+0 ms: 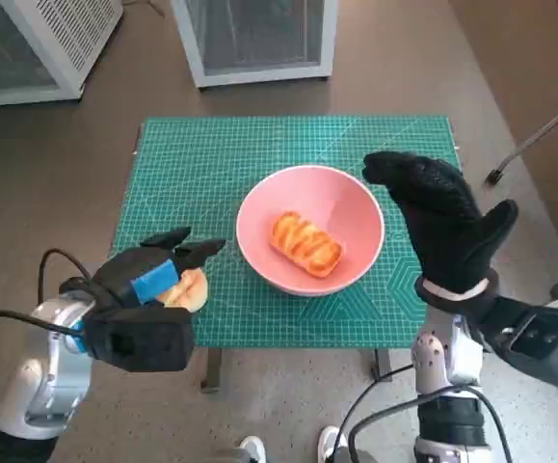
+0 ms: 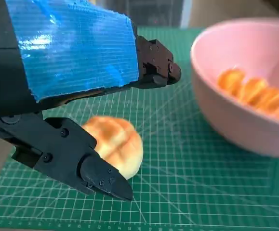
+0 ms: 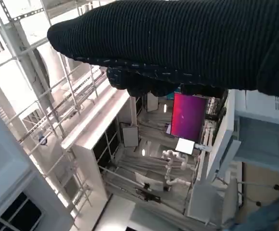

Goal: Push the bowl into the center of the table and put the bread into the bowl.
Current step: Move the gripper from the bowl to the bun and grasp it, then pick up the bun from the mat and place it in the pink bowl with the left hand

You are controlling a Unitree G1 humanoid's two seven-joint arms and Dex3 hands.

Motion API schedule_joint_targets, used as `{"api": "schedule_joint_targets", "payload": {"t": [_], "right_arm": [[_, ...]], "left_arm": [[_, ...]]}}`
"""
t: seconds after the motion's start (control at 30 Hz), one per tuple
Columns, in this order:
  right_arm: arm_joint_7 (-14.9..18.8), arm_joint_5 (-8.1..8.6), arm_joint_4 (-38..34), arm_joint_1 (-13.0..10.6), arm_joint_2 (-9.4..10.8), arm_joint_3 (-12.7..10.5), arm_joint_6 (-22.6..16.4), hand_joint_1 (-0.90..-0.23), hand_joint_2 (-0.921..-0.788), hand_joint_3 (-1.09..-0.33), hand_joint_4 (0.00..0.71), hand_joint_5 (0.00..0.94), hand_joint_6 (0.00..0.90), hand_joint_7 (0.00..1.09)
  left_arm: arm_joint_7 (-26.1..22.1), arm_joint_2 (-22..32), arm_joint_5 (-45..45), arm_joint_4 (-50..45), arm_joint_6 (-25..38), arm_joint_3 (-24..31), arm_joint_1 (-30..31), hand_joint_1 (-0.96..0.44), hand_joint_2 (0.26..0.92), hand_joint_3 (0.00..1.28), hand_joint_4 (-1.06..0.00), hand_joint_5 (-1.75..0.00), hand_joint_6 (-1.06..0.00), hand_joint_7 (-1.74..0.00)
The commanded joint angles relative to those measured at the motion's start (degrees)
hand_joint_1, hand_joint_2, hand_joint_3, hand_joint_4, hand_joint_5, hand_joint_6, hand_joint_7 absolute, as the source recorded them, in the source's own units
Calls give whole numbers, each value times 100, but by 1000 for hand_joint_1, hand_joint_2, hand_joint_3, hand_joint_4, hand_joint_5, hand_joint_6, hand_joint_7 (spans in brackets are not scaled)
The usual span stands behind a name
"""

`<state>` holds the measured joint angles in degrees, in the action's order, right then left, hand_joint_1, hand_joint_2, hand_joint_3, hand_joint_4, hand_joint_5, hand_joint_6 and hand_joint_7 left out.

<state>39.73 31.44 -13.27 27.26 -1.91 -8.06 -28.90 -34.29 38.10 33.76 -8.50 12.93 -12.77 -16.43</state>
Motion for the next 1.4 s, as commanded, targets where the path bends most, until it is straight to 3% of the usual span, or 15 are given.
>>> {"api": "schedule_joint_targets", "payload": {"t": [0.03,0.33,0.53,0.8,0.93,0.97,1.0,1.03,1.1,1.23,1.4], "right_arm": [[-22,67,73,-171,-10,-45,161,-441,-921,-406,285,6,77,586],[23,95,102,-158,10,-76,240,-437,-921,-384,286,4,97,560],[73,130,81,-134,5,-91,274,-442,-921,-375,287,3,108,548],[123,146,83,-123,-11,-106,287,-440,-921,-372,288,3,115,536],[136,163,93,-127,-19,-108,300,-431,-921,-370,288,3,119,528],[138,164,93,-128,-20,-108,299,-431,-921,-370,288,3,119,527],[143,160,93,-132,-20,-108,290,-430,-921,-370,289,3,120,525],[146,158,93,-135,-20,-108,284,-429,-921,-370,289,3,121,523],[159,151,81,-135,-24,-112,267,-429,-921,-370,289,3,122,521],[167,134,66,-132,-24,-122,258,-430,-921,-370,288,2,124,516],[154,114,64,-127,-17,-119,268,-428,-921,-371,287,2,127,512]], "left_arm": [[110,-90,198,467,76,-190,-189,-102,727,4,-90,-1,-281,-7],[449,-330,485,1498,211,-477,-534,-17,758,18,-107,-6,-282,-5],[810,-442,634,1970,174,-602,-670,32,796,35,-182,-29,-327,-23],[1134,-414,890,2342,122,-787,-759,72,846,53,-374,-60,-466,-73],[1165,-349,956,2346,118,-814,-757,83,863,55,-576,-119,-599,-142],[1167,-329,967,2324,106,-813,-747,139,875,69,-585,-351,-615,-202],[1168,-299,961,2276,75,-797,-725,218,891,106,-578,-708,-592,-375],[1168,-281,957,2243,54,-784,-710,140,902,114,-614,-904,-561,-675],[1163,-246,928,2161,19,-742,-681,72,911,113,-643,-1070,-551,-927],[1167,-184,794,2005,-82,-621,-613,17,917,107,-652,-1187,-574,-1147],[1106,-108,622,1555,-100,-373,-462,5,920,99,-643,-1169,-597,-1231]]}}
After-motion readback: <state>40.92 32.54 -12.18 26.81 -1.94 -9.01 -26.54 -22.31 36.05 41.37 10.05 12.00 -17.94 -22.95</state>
